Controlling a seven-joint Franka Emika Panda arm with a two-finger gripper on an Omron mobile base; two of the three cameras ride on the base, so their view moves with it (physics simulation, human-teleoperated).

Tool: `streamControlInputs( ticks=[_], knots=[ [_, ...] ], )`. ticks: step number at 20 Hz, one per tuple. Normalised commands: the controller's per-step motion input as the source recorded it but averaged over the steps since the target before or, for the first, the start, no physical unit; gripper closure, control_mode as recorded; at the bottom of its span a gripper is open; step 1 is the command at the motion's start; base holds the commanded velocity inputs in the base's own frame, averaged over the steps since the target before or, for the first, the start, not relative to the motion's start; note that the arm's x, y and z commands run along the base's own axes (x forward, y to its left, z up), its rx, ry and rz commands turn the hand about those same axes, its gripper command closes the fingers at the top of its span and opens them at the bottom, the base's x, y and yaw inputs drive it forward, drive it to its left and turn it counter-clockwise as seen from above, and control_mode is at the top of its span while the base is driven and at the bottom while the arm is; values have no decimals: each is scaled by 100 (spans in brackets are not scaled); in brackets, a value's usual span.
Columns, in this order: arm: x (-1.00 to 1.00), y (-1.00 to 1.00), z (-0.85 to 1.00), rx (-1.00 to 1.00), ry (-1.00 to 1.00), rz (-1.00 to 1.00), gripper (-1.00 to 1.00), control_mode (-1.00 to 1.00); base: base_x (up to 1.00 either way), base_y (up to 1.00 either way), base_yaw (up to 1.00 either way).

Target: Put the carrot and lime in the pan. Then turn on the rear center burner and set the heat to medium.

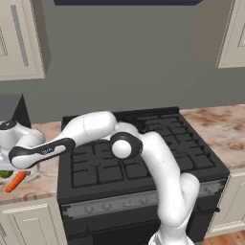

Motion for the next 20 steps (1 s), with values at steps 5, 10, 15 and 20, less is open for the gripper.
streamControlInputs(
  ticks=[5, 10, 15, 20],
  knots=[
    [13, 0, -45, 0, 3, 0, -100, -100, 0, 0, 0],
    [24, 0, -28, 1, 0, 0, -100, -100, 0, 0, 0],
    [21, 7, -9, 0, 2, 0, -100, -100, 0, 0, 0],
    [0, 20, -6, 0, 5, 0, -100, -100, 0, 0, 0]
  ],
)
